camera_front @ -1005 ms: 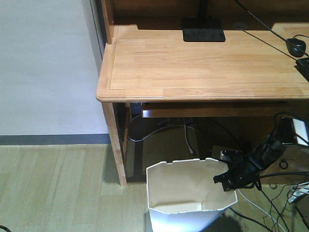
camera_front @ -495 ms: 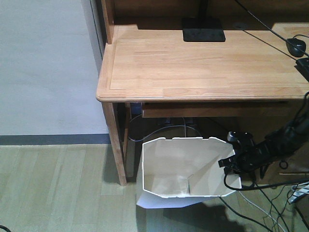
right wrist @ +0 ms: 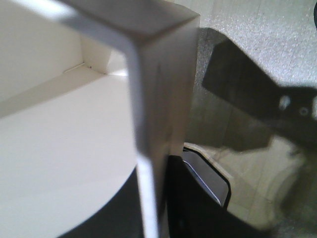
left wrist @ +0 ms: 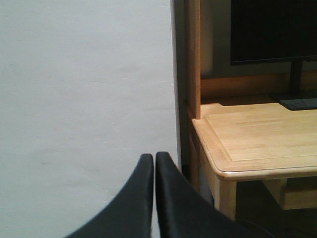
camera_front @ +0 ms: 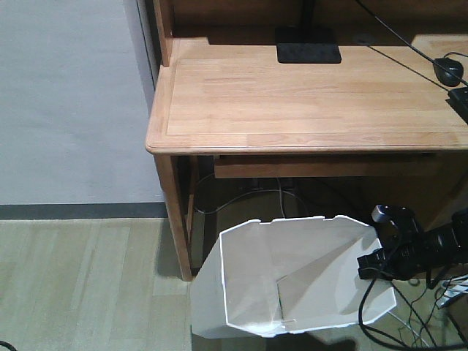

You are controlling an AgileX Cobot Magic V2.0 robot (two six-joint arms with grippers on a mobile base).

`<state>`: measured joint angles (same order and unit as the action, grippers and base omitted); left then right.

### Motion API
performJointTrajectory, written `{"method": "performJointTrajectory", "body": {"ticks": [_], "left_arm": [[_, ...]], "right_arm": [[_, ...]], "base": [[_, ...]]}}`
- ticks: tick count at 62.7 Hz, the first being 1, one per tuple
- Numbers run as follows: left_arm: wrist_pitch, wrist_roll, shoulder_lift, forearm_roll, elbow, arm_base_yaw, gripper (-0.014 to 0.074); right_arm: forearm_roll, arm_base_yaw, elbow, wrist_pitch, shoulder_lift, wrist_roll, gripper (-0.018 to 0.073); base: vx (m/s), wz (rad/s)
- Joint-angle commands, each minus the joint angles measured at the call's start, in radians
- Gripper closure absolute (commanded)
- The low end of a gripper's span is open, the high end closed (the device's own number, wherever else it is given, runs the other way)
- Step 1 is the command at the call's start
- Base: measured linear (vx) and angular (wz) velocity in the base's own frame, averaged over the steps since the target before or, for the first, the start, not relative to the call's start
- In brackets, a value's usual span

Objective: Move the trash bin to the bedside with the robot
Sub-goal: 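Grasp the bin rim with the right gripper and pull it out, then hold the bin with the right gripper while the base turns toward the bed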

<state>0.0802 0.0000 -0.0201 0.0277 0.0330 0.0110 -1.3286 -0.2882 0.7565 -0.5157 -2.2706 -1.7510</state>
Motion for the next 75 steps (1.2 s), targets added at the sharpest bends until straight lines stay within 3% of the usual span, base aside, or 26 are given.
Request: {"method": "performJointTrajectory", "body": {"ticks": [1, 51, 75], "left_arm": [[-0.074, -0.014, -0.007, -0.009, 0.012, -0.006, 0.0603], [-0.074, -0.014, -0.007, -0.009, 0.012, -0.006, 0.0603], [-0.074, -0.014, -0.007, -0.009, 0.012, -0.006, 0.0603]], "right_arm": [[-0.091, -0.006, 0.004, -0.231, 0.095, -0.011, 0.0564], [-0.089, -0.006, 0.004, -0.267, 0.098, -0.011, 0.0564], [-0.089, -0.006, 0.004, -0.267, 0.098, -0.011, 0.0564]], "base": [[0.0, 0.0], [0.0, 0.01], [-0.05, 0.24]]}}
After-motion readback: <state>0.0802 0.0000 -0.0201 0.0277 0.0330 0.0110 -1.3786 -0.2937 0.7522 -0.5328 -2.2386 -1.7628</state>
